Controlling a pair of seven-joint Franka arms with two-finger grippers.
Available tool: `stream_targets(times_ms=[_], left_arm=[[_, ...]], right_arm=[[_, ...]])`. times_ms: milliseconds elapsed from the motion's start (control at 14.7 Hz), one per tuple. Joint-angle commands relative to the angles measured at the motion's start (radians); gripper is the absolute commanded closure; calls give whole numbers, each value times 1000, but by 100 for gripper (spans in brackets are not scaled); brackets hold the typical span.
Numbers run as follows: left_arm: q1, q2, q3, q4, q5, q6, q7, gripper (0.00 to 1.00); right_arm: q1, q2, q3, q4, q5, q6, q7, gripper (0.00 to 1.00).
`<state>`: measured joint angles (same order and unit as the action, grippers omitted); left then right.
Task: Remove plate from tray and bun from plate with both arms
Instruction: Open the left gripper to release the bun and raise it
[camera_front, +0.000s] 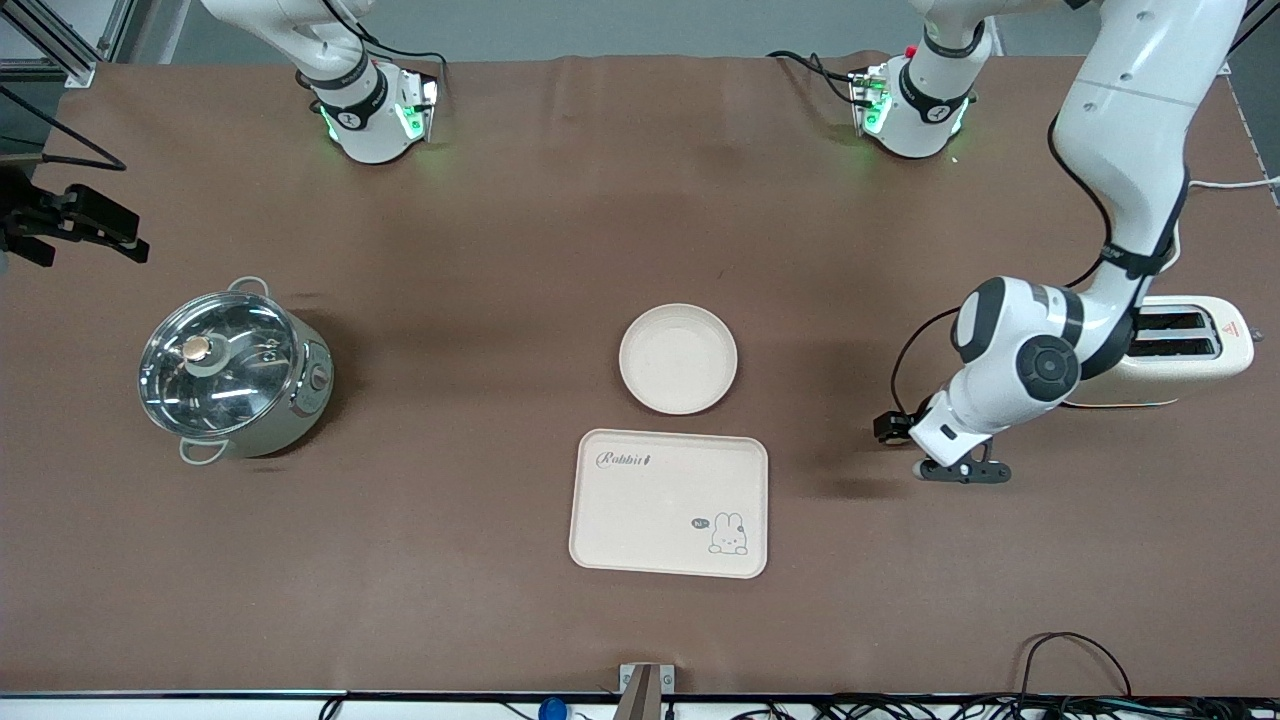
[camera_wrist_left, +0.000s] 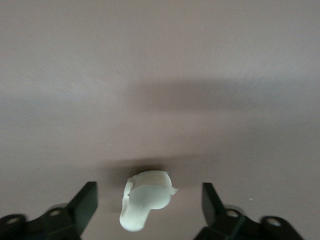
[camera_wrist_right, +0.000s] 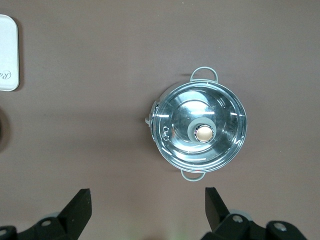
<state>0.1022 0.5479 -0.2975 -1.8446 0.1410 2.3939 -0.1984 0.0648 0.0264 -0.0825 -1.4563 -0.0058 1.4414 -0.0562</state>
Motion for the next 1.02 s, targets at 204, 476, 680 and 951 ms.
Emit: stream_targets(times_ms=[204,476,680,951], left_arm=[[7,-212,-46,219,-12,-440,8,0],[10,-350,-63,390,-12,-743,13,0],[23,-459,-55,383,-20,-835,24,0],[19,-512,-49,380,-41,-877,25,0]], right_arm=[[20,-11,-8,-15,4,10,4,0],[20,-11,-8,-15,4,10,4,0],[20,-11,-8,-15,4,10,4,0],[20,-11,-8,-15,4,10,4,0]])
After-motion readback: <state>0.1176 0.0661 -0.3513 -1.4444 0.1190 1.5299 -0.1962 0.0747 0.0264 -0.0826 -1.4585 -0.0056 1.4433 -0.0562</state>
